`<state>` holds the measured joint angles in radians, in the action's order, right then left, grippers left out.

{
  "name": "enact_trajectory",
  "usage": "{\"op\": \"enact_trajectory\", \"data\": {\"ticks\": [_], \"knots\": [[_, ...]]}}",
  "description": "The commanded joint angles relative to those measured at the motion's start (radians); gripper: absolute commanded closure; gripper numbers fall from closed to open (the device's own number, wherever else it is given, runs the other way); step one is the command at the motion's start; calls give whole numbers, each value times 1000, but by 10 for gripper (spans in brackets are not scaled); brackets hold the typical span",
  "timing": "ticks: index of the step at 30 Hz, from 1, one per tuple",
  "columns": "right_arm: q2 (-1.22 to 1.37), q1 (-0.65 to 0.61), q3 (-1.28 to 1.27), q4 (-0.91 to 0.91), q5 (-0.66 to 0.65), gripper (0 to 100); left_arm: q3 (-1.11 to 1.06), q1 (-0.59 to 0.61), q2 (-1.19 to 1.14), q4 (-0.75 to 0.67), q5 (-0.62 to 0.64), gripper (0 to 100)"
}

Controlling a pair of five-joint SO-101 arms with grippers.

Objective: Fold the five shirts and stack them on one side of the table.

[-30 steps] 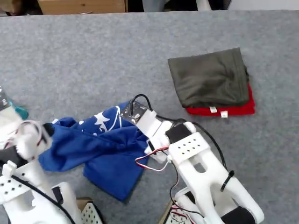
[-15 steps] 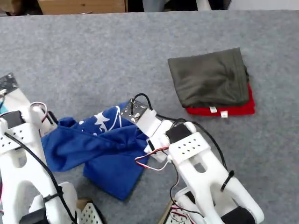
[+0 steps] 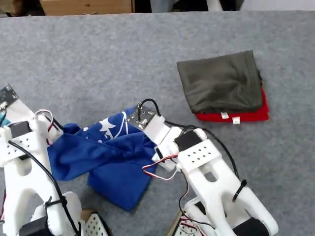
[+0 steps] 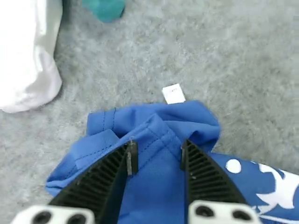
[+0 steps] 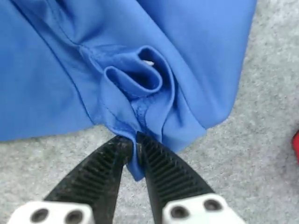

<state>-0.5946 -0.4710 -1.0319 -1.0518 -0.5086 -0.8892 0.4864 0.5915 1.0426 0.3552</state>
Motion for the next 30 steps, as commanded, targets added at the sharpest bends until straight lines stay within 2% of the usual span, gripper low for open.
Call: {"op": "enact_trajectory", "data": {"ticks": [1, 7, 11, 17, 21, 27, 30], "knots": [[7, 9, 5, 8, -2, 985, -15, -7, 11, -57, 31, 832], [7, 9, 7, 8, 9, 985, -28, -16, -2, -69, 34, 828], [7, 9, 8, 9, 48, 985, -124, -18, -2, -190, 44, 798], [7, 9, 8, 9, 48, 985, -140, -18, -2, -193, 44, 802], [7, 9, 8, 9, 48, 985, -127, -18, 0, -193, -3, 909], [7, 9, 8, 9, 48, 985, -99, -18, 11, -187, -29, 956], [5, 9, 8, 9, 48, 985, 5, -18, 11, -63, -31, 970]]}}
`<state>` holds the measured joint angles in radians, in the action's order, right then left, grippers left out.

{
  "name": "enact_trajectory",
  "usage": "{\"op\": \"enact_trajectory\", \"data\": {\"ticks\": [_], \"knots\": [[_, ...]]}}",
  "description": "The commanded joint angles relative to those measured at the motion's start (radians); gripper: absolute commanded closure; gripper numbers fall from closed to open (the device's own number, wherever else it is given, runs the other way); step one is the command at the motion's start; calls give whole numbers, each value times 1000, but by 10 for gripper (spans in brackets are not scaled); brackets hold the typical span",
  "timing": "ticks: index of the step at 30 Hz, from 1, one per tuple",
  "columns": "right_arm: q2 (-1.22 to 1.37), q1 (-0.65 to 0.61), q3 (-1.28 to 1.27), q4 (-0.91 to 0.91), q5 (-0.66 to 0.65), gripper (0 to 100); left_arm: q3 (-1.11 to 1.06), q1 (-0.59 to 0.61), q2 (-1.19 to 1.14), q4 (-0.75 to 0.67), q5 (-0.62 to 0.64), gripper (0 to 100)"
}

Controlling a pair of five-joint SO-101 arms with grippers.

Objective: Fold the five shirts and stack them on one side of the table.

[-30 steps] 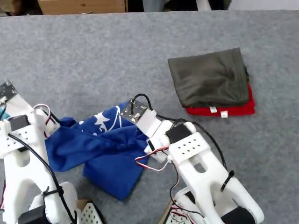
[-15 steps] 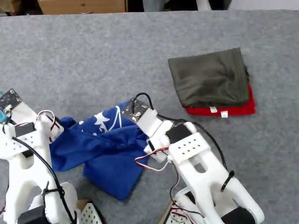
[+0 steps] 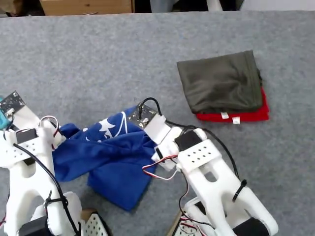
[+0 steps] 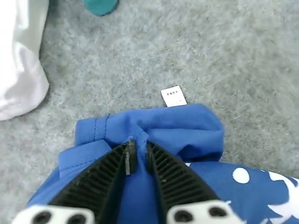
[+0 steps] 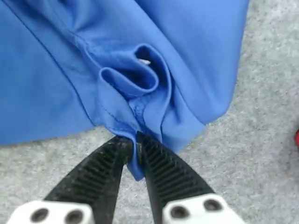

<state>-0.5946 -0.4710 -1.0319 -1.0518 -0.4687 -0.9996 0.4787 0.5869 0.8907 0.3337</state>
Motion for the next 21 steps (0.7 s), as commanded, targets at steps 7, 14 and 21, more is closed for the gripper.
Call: {"op": "enact_trajectory", "data": {"ticks": [7, 14, 21], "knots": [[5, 11, 8, 8, 8, 985, 371, -1, 15, 338, -38, 970], [-1, 11, 10, 8, 8, 985, 519, -1, 14, 385, -38, 970], [-1, 11, 133, -110, 80, 985, 599, 68, 15, 384, -35, 970]]}}
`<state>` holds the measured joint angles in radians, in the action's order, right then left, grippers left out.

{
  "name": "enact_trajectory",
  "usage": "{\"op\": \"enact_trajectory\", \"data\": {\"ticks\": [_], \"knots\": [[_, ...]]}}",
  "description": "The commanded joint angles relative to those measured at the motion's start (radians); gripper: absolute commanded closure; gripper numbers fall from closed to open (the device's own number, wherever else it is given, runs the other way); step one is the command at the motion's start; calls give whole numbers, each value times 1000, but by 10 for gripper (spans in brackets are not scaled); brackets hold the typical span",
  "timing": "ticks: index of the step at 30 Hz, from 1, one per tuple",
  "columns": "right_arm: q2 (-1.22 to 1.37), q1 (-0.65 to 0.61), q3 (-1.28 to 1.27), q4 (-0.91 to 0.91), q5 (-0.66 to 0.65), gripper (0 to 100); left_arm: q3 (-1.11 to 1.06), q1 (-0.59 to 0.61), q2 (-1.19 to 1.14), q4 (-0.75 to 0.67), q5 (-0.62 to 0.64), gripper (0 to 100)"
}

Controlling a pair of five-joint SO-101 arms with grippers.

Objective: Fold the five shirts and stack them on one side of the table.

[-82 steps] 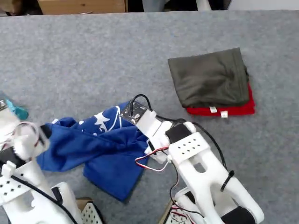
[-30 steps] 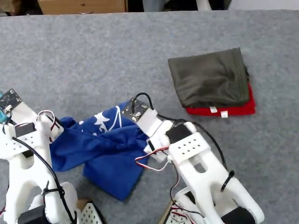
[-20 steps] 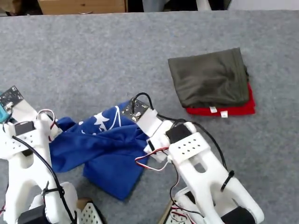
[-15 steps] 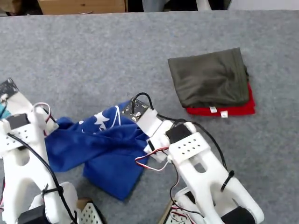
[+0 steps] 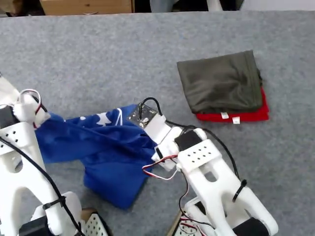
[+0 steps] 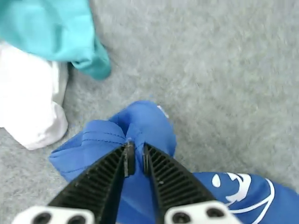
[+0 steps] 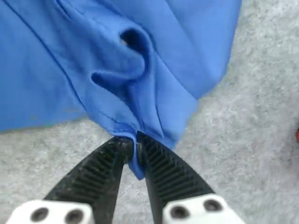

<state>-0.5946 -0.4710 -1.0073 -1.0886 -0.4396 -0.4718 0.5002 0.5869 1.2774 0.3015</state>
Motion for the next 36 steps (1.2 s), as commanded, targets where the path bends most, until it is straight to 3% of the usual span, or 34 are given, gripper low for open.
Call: {"op": "enact_trajectory", "data": {"ticks": [1, 7, 14, 16, 22, 27, 36], "knots": [[-1, 11, 153, -120, 68, 985, 70, 68, 15, -5, -5, 970], [4, 11, 389, -333, 117, 985, 73, 150, 15, 6, -20, 970], [-1, 35, 581, -397, 239, 985, 36, 150, 15, 46, -97, 970], [-1, 77, 657, -420, 269, 985, 30, 139, 15, 78, -173, 970], [-2, 222, 872, -474, 292, 985, 173, 117, 17, 219, -232, 971], [-2, 221, 992, -532, 287, 985, 271, 116, 15, 307, -308, 970], [-2, 221, 1109, -623, 287, 985, 269, 117, 15, 367, -305, 966]]}}
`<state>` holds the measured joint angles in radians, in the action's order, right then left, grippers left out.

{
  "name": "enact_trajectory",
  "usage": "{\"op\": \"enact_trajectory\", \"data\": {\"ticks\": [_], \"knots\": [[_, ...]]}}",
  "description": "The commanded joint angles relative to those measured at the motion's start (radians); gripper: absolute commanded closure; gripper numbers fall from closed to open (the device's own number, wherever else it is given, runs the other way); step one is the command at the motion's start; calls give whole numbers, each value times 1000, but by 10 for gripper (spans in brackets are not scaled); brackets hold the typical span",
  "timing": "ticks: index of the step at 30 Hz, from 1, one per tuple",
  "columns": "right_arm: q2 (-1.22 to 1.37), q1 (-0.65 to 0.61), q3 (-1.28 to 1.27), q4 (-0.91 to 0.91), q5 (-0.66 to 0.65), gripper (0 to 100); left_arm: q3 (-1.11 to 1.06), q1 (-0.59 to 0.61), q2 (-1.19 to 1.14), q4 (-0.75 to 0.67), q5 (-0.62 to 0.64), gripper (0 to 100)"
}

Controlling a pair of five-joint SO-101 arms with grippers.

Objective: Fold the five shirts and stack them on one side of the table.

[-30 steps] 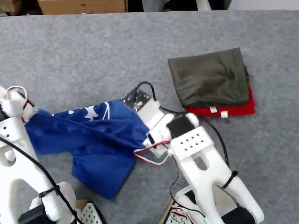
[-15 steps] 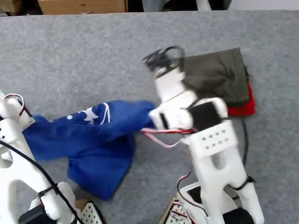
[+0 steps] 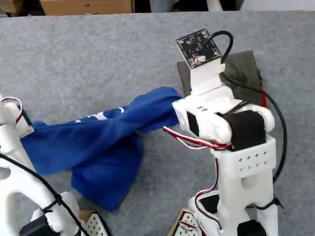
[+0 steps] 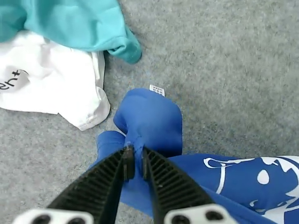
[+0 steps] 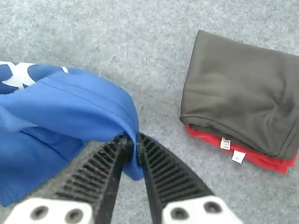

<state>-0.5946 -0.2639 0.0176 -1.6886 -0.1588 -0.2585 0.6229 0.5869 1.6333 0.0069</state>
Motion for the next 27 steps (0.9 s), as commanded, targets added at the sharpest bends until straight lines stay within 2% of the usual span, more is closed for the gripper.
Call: {"op": "enact_trajectory", "data": {"ticks": [1, 6, 12, 18, 27], "knots": [[-2, 14, 113, -31, 5, 985, 56, -2, 15, 11, -17, 966], [2, 14, 292, -41, -21, 986, 81, 2, 17, 34, -121, 966], [5, 14, 446, -35, -28, 986, 180, -4, 17, 126, -163, 956], [5, 14, 453, -38, -28, 986, 177, 4, 17, 126, -155, 855], [7, 14, 452, -41, -29, 986, 51, -10, 5, 126, -161, 848]]}}
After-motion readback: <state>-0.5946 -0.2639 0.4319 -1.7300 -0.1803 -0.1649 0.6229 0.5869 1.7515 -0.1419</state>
